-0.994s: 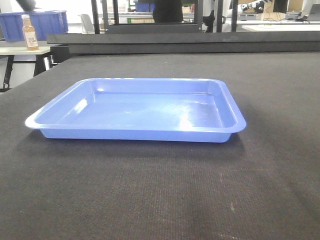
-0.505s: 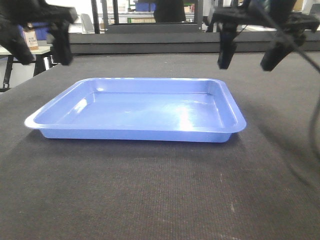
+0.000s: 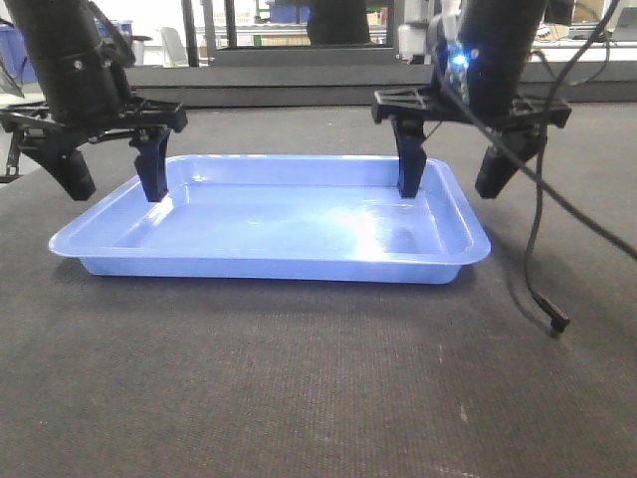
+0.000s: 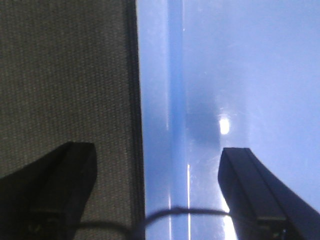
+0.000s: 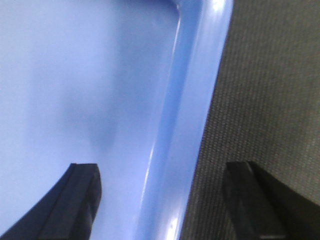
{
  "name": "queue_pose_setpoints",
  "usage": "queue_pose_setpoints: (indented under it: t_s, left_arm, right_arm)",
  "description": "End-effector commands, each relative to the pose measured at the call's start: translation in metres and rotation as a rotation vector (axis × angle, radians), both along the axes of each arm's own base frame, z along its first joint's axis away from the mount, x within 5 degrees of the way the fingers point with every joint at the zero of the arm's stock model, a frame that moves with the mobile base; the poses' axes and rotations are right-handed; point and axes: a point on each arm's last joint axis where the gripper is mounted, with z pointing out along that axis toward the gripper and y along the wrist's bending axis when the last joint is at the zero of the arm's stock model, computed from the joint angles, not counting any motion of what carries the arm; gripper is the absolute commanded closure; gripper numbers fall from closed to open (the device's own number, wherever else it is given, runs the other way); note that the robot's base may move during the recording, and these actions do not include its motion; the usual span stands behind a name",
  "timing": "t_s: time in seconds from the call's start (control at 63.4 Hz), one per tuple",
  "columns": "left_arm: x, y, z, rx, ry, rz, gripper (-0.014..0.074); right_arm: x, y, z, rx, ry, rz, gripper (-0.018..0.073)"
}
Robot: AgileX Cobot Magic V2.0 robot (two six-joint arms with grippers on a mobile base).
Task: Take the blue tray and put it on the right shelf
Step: 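Lower both grippers onto opposite rims of the blue tray and close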
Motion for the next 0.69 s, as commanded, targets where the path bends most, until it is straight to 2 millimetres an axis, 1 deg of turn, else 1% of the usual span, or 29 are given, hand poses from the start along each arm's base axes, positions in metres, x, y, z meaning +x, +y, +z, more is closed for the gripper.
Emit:
queue_pose_setpoints:
  t_s: [0.0, 0.11, 0.3, 0.363, 0.426, 0.505, 0.536, 0.568, 0.647, 0.678]
  left_arm:
    - [0.000, -0.002, 0.031, -0.034, -0.102, 0.007, 0.0184]
    - [0.001, -0.002, 0.028, -0.035, -0.099, 0.008, 0.0184]
    - [0.003, -0.005, 0.020, -0.049, -0.076, 0.013, 0.0185]
    - [0.003, -0.005, 0.018, -0.047, -0.063, 0.013, 0.0207]
    - [0.003, -0.005, 0.018, -0.046, -0.059, 0.013, 0.0251]
    - [0.003, -0.005, 0.018, -0.046, -0.059, 0.013, 0.0344]
    - [0.003, -0.005, 0.018, -0.046, -0.059, 0.013, 0.0387]
    - [0.003, -0.005, 0.018, -0.046, -0.059, 0.013, 0.0433]
    - [0.003, -0.005, 0.018, -0.046, -0.059, 0.013, 0.0603]
    - [0.003, -0.005, 0.018, -0.046, -0.059, 0.013, 0.0654]
  right_arm:
    - [0.002, -0.001, 0.028, 0.020, -0.093, -0.002, -0.0032]
    - [0.004, 0.000, 0.020, 0.016, -0.074, -0.001, -0.0032]
    - [0.003, 0.001, 0.019, 0.015, -0.072, 0.003, -0.0028]
    - [0.003, 0.002, 0.019, 0.015, -0.071, 0.004, 0.0003]
    - [0.003, 0.002, 0.019, 0.015, -0.071, 0.004, 0.0067]
    - [0.003, 0.002, 0.019, 0.015, -0.070, 0.004, 0.0201]
    - [0.003, 0.002, 0.019, 0.014, -0.068, 0.004, 0.0260]
    - [0.003, 0.002, 0.019, 0.013, -0.065, 0.004, 0.0341]
    - [0.002, 0.002, 0.019, 0.011, -0.057, 0.005, 0.0529]
    - [0.002, 0.002, 0.018, 0.010, -0.055, 0.005, 0.0506]
